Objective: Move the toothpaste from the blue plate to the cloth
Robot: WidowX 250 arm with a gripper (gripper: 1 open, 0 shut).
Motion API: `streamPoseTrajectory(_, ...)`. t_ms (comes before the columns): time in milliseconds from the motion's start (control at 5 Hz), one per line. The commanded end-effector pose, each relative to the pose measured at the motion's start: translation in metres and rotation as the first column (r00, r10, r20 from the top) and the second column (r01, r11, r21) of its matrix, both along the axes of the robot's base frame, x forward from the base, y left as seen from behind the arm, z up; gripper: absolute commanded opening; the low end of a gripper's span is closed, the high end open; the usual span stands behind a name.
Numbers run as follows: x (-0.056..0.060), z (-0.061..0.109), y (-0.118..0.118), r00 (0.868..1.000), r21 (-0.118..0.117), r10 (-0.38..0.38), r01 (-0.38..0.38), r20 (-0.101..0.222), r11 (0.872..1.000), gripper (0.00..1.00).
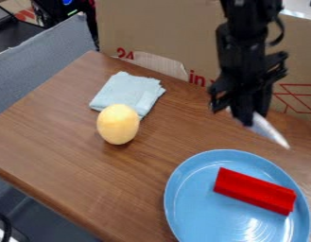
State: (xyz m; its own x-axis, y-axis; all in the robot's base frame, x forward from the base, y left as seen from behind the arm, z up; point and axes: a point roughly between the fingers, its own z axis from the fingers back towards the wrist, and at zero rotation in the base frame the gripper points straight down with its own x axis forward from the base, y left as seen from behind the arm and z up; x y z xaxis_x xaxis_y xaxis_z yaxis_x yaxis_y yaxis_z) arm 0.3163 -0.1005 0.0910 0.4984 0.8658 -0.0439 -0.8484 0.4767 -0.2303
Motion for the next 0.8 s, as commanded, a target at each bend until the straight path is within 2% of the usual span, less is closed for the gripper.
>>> streamPoseTrajectory(0,0.014,0.006,0.006,0.976,-0.034,0.21,-0.208,0.061,0.978,0.0)
streamPoseTrajectory(200,0.023,-0.004,0.012,0.947,-0.013,0.318,-0.318,0.053,0.948,0.0)
streamPoseTrajectory(400,0.027,-0.016,0.01,0.919,0.024,0.391,-0.392,0.042,0.919,0.0)
streamPoseTrajectory(600,0.031,-0.024,0.001,0.9,0.054,0.434,-0.435,0.033,0.899,0.0)
